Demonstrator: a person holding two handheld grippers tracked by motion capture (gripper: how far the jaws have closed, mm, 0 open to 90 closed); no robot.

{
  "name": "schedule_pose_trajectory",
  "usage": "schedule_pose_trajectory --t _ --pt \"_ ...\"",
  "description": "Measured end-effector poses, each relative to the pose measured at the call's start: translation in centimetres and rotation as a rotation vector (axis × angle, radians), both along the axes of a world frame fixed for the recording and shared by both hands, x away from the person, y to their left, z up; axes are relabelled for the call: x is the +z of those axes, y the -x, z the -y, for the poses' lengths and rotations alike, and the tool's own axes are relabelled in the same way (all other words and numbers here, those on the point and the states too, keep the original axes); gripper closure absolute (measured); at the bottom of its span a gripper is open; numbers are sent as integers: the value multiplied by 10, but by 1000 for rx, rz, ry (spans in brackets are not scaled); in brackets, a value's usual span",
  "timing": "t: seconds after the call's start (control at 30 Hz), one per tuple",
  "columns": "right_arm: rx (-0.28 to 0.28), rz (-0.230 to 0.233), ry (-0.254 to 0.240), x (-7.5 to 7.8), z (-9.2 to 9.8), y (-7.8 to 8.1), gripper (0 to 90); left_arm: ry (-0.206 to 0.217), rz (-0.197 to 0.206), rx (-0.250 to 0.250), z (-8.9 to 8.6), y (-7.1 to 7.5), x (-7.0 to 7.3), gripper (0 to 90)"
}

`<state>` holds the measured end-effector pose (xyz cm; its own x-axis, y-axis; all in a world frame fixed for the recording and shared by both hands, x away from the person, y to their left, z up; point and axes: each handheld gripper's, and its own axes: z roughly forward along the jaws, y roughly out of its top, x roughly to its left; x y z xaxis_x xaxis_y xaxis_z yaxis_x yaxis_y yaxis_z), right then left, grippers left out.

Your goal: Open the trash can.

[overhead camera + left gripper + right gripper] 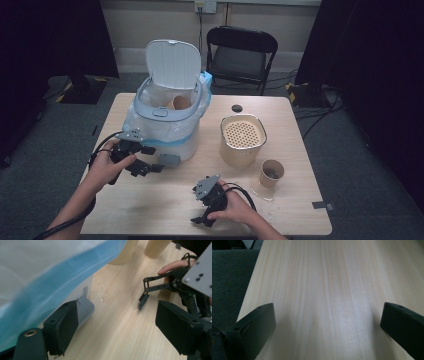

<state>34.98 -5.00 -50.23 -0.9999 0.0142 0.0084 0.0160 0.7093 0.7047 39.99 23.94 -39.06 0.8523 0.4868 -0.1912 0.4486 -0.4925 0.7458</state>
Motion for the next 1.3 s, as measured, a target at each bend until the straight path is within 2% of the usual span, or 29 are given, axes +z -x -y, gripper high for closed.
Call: schedule_pose_trajectory --t 0.2,0.23,0.3,0.37,0.4,0.5,0.73,0.77,0.83,1.1,1.3 --pt "-1 -4 -7 0 0 -1 19 8 -8 -11 1 1 -12 183" --pt "-5 -3 -5 1 1 -1 48 4 -10 -17 1 2 -18 183" --pt "10 -16 -25 4 4 -3 194 0 -17 -20 3 3 -23 183" --pt "20 -24 -32 5 5 -5 184 1 -17 -23 3 3 -26 184" --pt "5 3 -11 7 6 -5 144 -5 -19 -27 4 4 -30 184" --pt "8 -10 -21 8 8 -6 150 -3 -22 -28 5 4 -34 186" --pt "1 8 -16 13 16 -5 145 -14 -26 -42 9 7 -48 188" --pt "-12 3 -26 15 20 -5 143 -12 -29 -45 10 8 -51 188" --pt "-16 6 -18 16 23 -5 144 -34 -30 -51 10 9 -55 188" --pt "-47 3 -10 19 39 -4 145 -45 -35 -65 13 14 -69 189" --pt "-90 -8 -31 23 54 -4 148 -72 -49 -76 15 18 -82 189"
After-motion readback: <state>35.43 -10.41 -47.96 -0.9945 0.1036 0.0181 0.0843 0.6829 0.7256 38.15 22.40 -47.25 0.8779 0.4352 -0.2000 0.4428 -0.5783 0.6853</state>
